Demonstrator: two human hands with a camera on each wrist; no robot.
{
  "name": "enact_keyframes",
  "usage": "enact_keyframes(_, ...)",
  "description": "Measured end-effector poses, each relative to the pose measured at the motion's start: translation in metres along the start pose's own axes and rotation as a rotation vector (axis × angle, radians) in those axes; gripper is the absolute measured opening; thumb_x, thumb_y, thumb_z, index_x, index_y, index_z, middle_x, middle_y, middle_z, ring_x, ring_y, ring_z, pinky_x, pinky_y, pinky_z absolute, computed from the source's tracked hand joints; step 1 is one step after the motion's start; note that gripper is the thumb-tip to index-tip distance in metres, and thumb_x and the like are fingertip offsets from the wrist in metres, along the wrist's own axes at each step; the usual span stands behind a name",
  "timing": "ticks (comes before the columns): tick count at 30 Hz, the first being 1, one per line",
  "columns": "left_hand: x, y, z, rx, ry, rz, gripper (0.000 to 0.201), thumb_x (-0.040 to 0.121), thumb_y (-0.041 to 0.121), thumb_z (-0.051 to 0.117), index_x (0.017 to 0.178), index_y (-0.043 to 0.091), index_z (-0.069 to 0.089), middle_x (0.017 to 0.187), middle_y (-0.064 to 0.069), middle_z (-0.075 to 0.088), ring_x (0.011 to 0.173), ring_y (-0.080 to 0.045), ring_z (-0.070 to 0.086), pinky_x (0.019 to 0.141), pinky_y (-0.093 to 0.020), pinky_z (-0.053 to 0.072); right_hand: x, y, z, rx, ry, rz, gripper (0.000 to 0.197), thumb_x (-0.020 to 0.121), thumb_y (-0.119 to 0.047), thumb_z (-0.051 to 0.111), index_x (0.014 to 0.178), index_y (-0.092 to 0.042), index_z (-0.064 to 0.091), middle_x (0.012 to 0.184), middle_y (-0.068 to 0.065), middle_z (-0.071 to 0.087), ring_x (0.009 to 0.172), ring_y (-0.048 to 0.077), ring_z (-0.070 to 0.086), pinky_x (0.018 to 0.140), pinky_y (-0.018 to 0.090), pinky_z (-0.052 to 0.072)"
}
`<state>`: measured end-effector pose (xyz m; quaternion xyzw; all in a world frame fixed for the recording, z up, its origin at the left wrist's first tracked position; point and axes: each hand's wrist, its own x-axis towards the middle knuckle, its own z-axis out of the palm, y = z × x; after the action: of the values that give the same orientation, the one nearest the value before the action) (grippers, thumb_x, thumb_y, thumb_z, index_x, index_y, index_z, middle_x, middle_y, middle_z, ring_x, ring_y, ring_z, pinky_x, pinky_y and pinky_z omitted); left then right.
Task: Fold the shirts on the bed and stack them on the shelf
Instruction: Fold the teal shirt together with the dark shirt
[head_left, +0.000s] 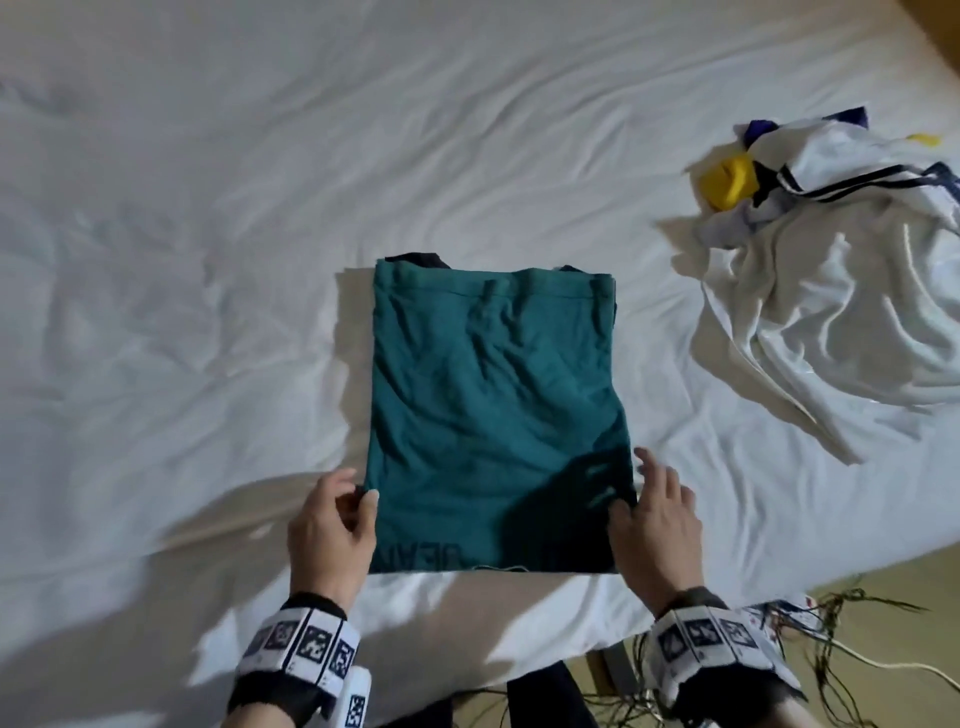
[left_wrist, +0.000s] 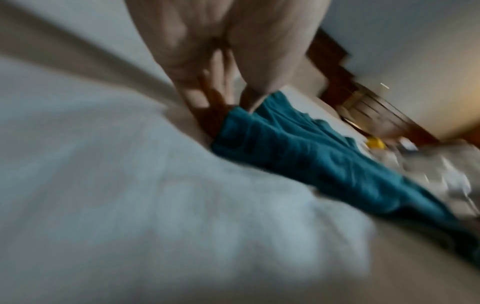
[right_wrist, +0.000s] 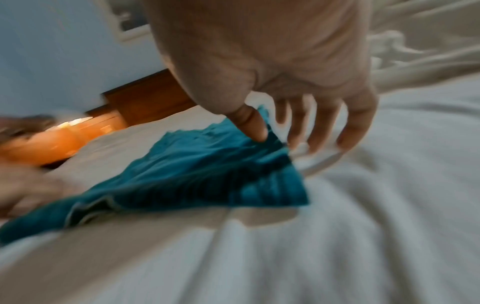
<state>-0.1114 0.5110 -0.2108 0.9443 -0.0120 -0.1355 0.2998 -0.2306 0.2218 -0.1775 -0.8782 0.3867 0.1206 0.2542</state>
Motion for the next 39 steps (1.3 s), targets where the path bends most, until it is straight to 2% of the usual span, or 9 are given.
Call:
enact_keyframes(3,0.023,0.023,0.014,0.138,-0.064,0.201,0.068,0.093,0.049,0.044,0.149,0.013,0.032,0.154,-0.011,0.032,0.142,-0.029,0.029,0.114,-0.046,0.028,0.002,-0.050,0.024,-0.033,0.002,-0.332,0.070,0.090,-0.045,0.029,0.155,-0.023,0.017,0.163,-0.006,0.009,0.150,0.017,0.001,0.118,0.049,0.006)
enact_keyframes(8,0.089,0.057,0.058,0.433,-0.277,0.499,0.067,0.094,0.056,0.022,0.155,0.034,0.005,0.164,0.005,-0.002,0.150,-0.019,-0.002,0.117,-0.060,0.011,0.069,-0.091,0.070,-0.294,-0.183,-0.542,0.070,0.094,-0.059,0.011,0.155,-0.027,-0.001,0.159,-0.014,-0.017,0.146,0.010,-0.022,0.112,0.061,-0.016)
enact_keyframes(14,0.157,0.028,0.039,0.594,-0.290,0.221,0.061,0.091,0.069,-0.001,0.138,0.049,-0.033,0.152,0.007,-0.040,0.142,-0.016,-0.033,0.114,-0.057,-0.016,0.141,-0.053,0.040,-0.215,-0.097,-0.091,0.070,0.098,-0.058,0.020,0.152,-0.028,-0.012,0.158,-0.003,-0.025,0.146,0.015,-0.023,0.108,0.057,-0.022)
enact_keyframes(18,0.169,0.035,0.011,0.389,-0.137,0.047,0.076,0.098,0.055,0.033,0.155,0.012,0.009,0.163,-0.008,0.007,0.149,-0.024,0.008,0.117,-0.053,0.012,0.160,-0.041,0.001,-0.157,-0.019,0.168,0.076,0.095,-0.061,0.032,0.153,-0.014,0.014,0.162,0.009,0.003,0.148,0.026,0.004,0.115,0.058,0.011)
enact_keyframes(22,0.197,0.074,0.009,-0.012,-0.027,-0.112,0.049,0.078,0.047,0.074,0.111,0.011,0.066,0.112,-0.011,0.066,0.108,-0.030,0.059,0.092,-0.037,0.048,0.176,-0.067,-0.008,-0.079,-0.004,0.110,0.067,0.088,-0.068,0.043,0.116,-0.009,0.055,0.124,0.014,0.054,0.117,0.033,0.048,0.098,0.046,0.040)
enact_keyframes(25,0.226,0.092,0.004,-0.201,-0.196,-0.351,0.054,0.063,0.048,0.083,0.104,0.016,0.069,0.104,-0.002,0.071,0.095,-0.024,0.066,0.088,-0.033,0.053,0.197,-0.082,-0.017,0.181,-0.068,0.259,0.069,0.079,-0.069,0.058,0.097,-0.003,0.063,0.098,0.017,0.066,0.091,0.033,0.062,0.082,0.038,0.050)
enact_keyframes(30,0.239,0.108,-0.005,-0.435,-0.377,-0.351,0.029,0.066,0.022,0.088,0.090,0.015,0.073,0.094,-0.003,0.074,0.086,-0.020,0.070,0.085,-0.029,0.053,0.211,-0.091,-0.033,0.645,-0.070,0.369,0.034,0.076,-0.036,0.079,0.084,-0.003,0.072,0.089,0.014,0.071,0.083,0.030,0.068,0.086,0.042,0.056)
enact_keyframes(35,0.230,0.126,-0.048,-0.893,-0.374,-0.293,0.022,0.082,0.001,0.070,0.103,0.003,0.070,0.106,-0.016,0.072,0.085,-0.023,0.072,0.081,-0.034,0.058,0.215,-0.125,-0.065,0.953,-0.051,0.162,0.011,0.083,-0.023,0.073,0.076,-0.013,0.074,0.085,0.013,0.075,0.084,0.031,0.072,0.085,0.051,0.057)
enact_keyframes(39,0.241,0.161,-0.126,-1.091,-0.246,-0.138,0.021,0.087,0.001,0.061,0.107,0.001,0.068,0.106,-0.013,0.071,0.084,-0.022,0.073,0.078,-0.033,0.058,0.207,-0.185,-0.128,1.204,-0.030,-0.128,0.012,0.092,-0.012,0.063,0.100,-0.008,0.071,0.096,0.013,0.074,0.090,0.028,0.070,0.082,0.039,0.057)
